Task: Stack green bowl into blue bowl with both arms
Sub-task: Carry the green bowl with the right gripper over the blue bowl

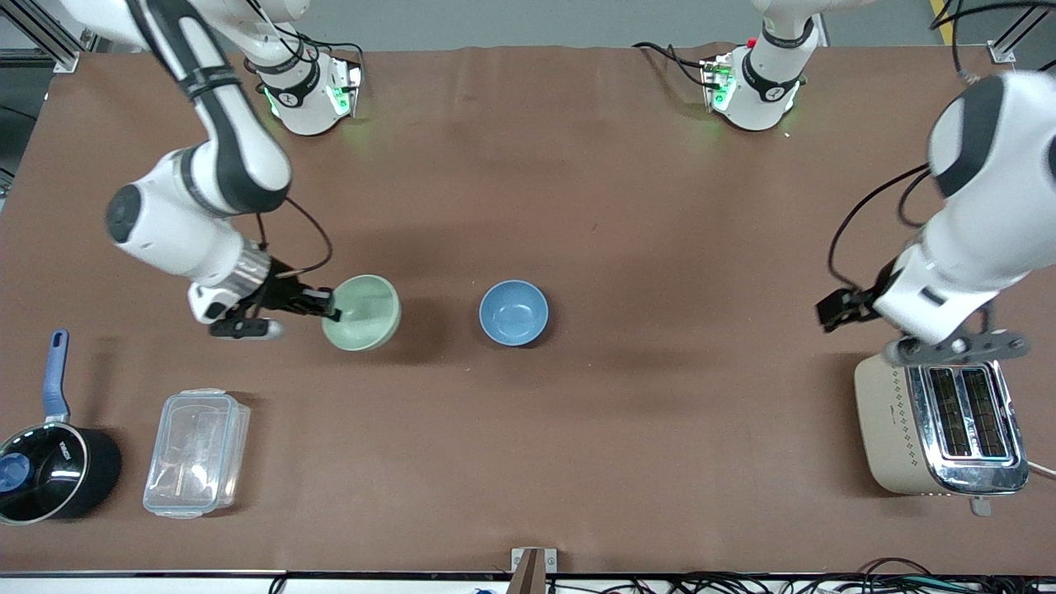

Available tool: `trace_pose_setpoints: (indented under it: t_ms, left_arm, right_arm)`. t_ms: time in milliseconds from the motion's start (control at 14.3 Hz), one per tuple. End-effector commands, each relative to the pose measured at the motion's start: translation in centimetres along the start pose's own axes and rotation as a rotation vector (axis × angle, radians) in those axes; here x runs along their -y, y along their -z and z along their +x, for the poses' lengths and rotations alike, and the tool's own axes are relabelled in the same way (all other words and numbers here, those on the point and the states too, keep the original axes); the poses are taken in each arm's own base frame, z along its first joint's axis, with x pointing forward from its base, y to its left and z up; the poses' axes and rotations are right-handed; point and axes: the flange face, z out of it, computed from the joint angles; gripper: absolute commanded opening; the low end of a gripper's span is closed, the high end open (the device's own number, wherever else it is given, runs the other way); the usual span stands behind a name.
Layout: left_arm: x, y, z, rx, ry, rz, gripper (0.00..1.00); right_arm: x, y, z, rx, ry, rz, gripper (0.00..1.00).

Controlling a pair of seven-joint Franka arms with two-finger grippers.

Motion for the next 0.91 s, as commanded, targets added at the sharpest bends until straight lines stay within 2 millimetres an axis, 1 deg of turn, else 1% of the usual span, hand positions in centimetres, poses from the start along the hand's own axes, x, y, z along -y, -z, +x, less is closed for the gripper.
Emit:
trace_pose_setpoints:
  t_ms: [0,70,140,210,280,350,420,490,561,701,771,841]
  left_arm:
    - [2.3,2.0,-3.1,0.006,-0.018,-0.036,1.00]
    - [2.6,2.4,-3.8,0.004,-0.039,-0.027,1.00]
    - [2.9,2.8,-4.7,0.002,-0.048,-0.017,1.00]
    - [3.0,3.3,-5.8,-0.003,-0.046,-0.006,1.00]
    - [2.2,3.3,-6.7,0.003,-0.058,0.003,1.00]
    - [2.7,4.0,-7.8,0.004,-0.049,0.012,1.00]
    - [2.6,4.6,-8.7,0.017,-0.053,0.017,1.00]
    - [3.2,4.8,-9.0,0.031,-0.043,0.019,1.00]
    - [3.3,5.1,-9.3,0.031,-0.041,0.019,1.00]
    - [3.2,5.8,-9.7,0.025,-0.043,0.018,1.00]
    - [3.4,6.0,-9.7,0.019,-0.041,0.019,1.00]
    - [3.3,6.1,-9.7,0.019,-0.041,0.020,1.00]
  right_arm:
    - [5.3,-2.1,-0.5,-0.004,-0.068,-0.076,0.00]
    - [6.9,-3.1,-0.8,-0.001,-0.103,-0.099,0.00]
    - [9.1,-4.3,-1.7,0.004,-0.113,-0.110,0.00]
    - [10.7,-5.2,-2.1,0.011,-0.120,-0.103,0.00]
    - [11.9,-6.4,-2.2,0.023,-0.142,-0.094,0.00]
    - [13.3,-7.2,-2.3,0.027,-0.149,-0.087,0.00]
    - [14.7,-8.0,-2.6,0.029,-0.166,-0.083,0.00]
    - [15.6,-8.7,-2.8,0.027,-0.181,-0.086,0.00]
    - [16.8,-9.6,-3.4,0.022,-0.175,-0.099,0.00]
    - [17.4,-11.7,-4.4,0.013,-0.173,-0.137,0.00]
    - [18.3,-12.5,-5.4,0.014,-0.171,-0.142,0.00]
    - [18.5,-13.2,-5.8,0.016,-0.182,-0.153,0.01]
